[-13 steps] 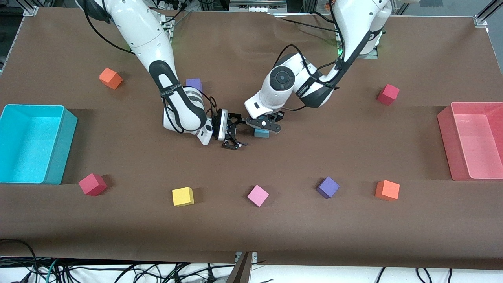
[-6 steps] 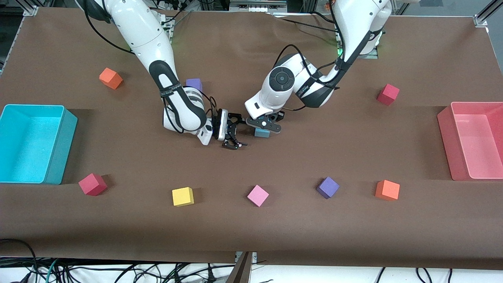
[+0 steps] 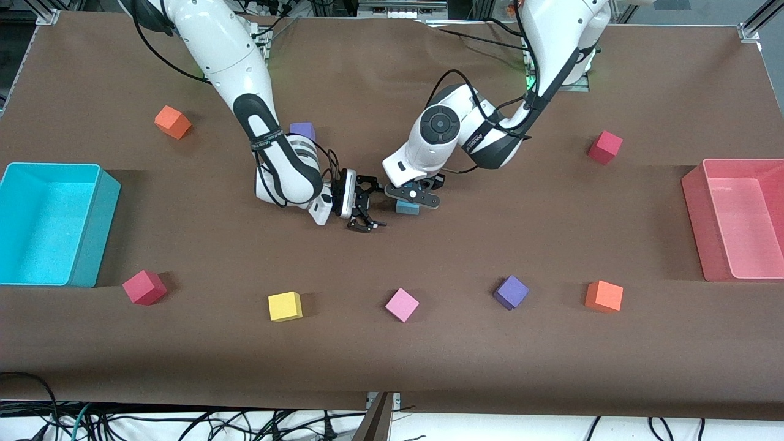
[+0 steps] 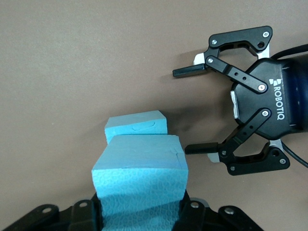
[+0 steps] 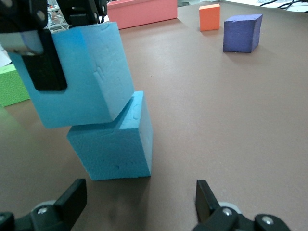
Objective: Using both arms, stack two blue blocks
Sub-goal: 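Lower the left gripper's cube onto the cube held by the right gripper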
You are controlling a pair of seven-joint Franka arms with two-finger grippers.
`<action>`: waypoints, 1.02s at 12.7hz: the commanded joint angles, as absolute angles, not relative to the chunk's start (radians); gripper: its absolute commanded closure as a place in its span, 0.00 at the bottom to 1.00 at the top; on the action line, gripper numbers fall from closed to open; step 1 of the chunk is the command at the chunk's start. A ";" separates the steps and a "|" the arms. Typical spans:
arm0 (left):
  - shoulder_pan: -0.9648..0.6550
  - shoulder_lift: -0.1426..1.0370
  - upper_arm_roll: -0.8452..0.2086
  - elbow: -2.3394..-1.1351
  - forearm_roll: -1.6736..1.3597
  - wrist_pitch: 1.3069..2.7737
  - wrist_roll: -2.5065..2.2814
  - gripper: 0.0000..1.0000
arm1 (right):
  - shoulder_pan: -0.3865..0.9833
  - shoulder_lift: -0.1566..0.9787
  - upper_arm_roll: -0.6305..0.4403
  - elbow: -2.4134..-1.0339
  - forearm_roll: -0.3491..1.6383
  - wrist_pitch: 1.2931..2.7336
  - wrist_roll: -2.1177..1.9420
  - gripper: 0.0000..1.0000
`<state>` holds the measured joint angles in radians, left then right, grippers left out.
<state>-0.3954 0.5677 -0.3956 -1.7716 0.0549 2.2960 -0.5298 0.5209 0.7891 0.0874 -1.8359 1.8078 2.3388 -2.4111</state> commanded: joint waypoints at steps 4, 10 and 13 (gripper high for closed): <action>-0.407 0.564 -0.396 -1.763 0.129 2.278 -0.541 0.52 | 0.526 0.772 0.091 -1.858 1.835 2.358 -2.439 0.00; -0.408 0.568 -0.397 -1.763 0.120 2.276 -0.545 0.00 | 0.528 0.765 0.091 -1.858 1.835 2.372 -2.439 0.00; -0.391 0.523 -0.397 -1.761 0.118 2.213 -0.546 0.00 | 0.537 0.755 0.091 -1.856 1.833 2.402 -2.439 0.00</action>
